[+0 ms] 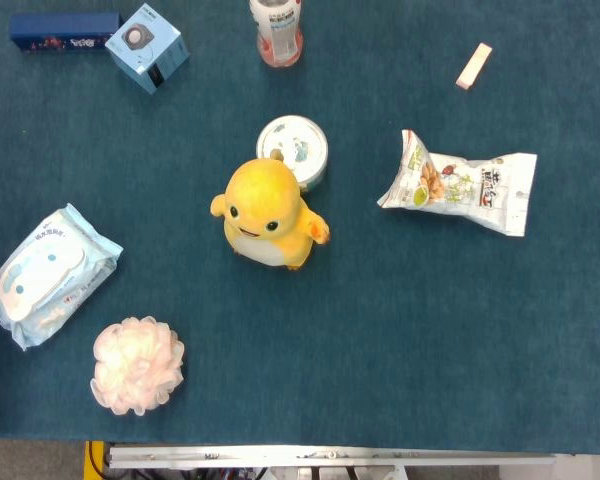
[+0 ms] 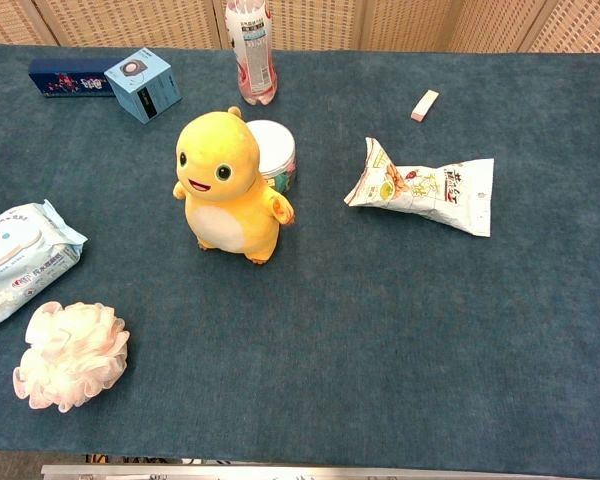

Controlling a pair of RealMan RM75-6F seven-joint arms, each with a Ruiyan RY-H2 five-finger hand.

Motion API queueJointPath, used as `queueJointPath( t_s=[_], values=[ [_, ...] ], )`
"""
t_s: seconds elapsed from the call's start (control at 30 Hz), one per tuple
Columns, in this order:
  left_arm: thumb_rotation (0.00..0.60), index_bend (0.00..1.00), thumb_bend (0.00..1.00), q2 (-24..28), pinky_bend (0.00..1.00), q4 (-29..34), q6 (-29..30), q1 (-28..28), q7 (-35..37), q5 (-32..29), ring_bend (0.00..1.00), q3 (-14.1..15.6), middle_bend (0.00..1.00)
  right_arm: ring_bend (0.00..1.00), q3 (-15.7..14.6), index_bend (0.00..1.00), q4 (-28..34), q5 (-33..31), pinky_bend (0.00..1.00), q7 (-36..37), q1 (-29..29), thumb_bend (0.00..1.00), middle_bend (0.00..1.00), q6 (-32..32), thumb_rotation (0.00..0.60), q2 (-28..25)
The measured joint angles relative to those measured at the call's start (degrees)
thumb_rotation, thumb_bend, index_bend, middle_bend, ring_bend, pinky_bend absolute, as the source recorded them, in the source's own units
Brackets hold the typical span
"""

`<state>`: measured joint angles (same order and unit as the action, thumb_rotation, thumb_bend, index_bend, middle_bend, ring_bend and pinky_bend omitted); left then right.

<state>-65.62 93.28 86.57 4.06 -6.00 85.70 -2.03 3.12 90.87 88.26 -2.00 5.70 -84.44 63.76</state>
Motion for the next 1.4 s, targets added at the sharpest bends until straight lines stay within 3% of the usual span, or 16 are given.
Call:
queueJointPath(
  t_s=[0.67, 0.97, 1.4],
  values=[
    [0.6, 0.0, 0.16, 1.0, 0.04, 0.0, -0.9, 1.4, 3.9, 2.9, 0.0, 0.2, 0.0, 0.16, 1.5, 0.14, 0.5, -0.1, 0.2, 1.9, 0.6, 0.12, 0.23, -0.8, 0.6, -1.3],
    [0.6, 0.0, 0.16, 2.6, 0.04, -0.9, -7.8, 7.9, 11.9, 6.2, 0.0, -0.3, 0.0, 0.16, 2.4, 0.14, 2.3, -0.2, 0.2, 1.7, 1.5, 0.12, 0.23, -0.6, 0.6, -2.9],
    [0.6, 0.0, 0.16, 1.0, 0.04, -2.8, -13.4, 17.6, 22.0, 10.1, 0.0, -2.9, 0.0, 0.16, 3.0, 0.14, 4.3, -0.2, 0.2, 0.6, 2.6, 0.12, 0.23, 0.1, 0.6, -4.3]
  ],
)
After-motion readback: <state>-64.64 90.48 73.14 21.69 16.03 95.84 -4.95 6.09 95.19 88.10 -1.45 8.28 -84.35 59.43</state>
